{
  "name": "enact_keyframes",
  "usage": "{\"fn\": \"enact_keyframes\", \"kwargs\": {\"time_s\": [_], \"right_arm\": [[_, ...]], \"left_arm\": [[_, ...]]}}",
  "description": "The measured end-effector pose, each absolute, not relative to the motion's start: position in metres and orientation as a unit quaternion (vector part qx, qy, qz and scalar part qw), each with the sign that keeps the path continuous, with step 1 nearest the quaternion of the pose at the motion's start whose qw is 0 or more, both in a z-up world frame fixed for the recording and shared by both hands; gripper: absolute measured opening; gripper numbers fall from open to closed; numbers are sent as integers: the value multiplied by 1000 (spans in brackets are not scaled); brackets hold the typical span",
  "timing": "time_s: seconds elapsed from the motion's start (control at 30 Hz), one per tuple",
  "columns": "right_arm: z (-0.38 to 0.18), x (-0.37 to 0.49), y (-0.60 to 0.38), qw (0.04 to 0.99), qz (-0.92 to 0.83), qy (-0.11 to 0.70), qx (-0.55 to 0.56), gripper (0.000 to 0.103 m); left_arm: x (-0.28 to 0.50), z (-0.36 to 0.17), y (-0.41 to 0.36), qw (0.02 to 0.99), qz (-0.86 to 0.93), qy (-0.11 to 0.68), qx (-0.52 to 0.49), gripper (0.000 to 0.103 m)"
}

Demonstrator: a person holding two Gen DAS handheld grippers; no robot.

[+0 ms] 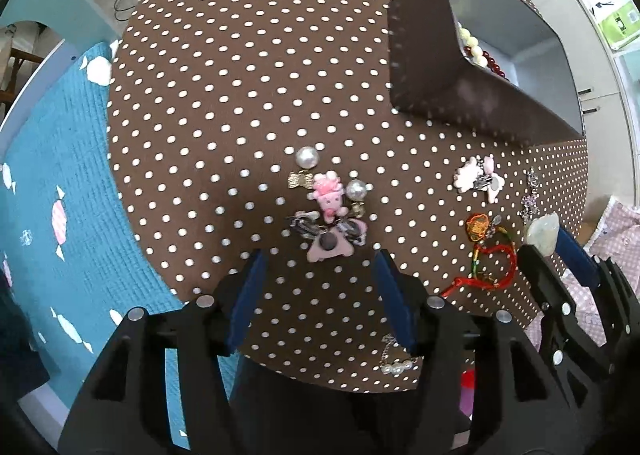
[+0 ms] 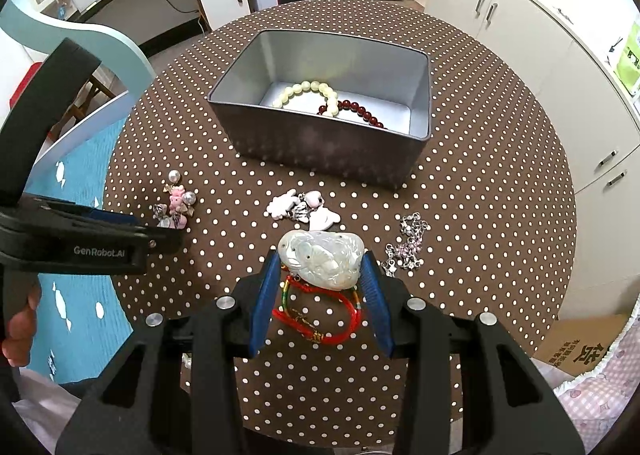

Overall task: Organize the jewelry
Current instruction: 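Grasp the pink bunny earrings with the left gripper while the right lifts the pendant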

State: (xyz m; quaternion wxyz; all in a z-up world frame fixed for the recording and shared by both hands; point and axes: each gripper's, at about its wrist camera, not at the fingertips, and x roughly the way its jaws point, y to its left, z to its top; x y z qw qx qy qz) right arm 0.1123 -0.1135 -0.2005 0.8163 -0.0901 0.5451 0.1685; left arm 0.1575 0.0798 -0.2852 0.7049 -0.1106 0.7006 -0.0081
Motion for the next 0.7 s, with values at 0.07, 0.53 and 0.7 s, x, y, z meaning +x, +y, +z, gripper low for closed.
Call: {"fn": "enact_keyframes", "kwargs": {"time_s": [0.07,0.53,0.7], "right_arm": [[-202,112,-114,815,168,547,-89,39],[-204,111,-114,813,171,549,-90,39],[-200,112,-115,817,171,544,-88,39]], "left_arm": [[160,-286,75,708,0,700,-95,56],[159,-281,60,721,32,690,-64,24],[147,-290,64,725,30,685,-71,24]]}}
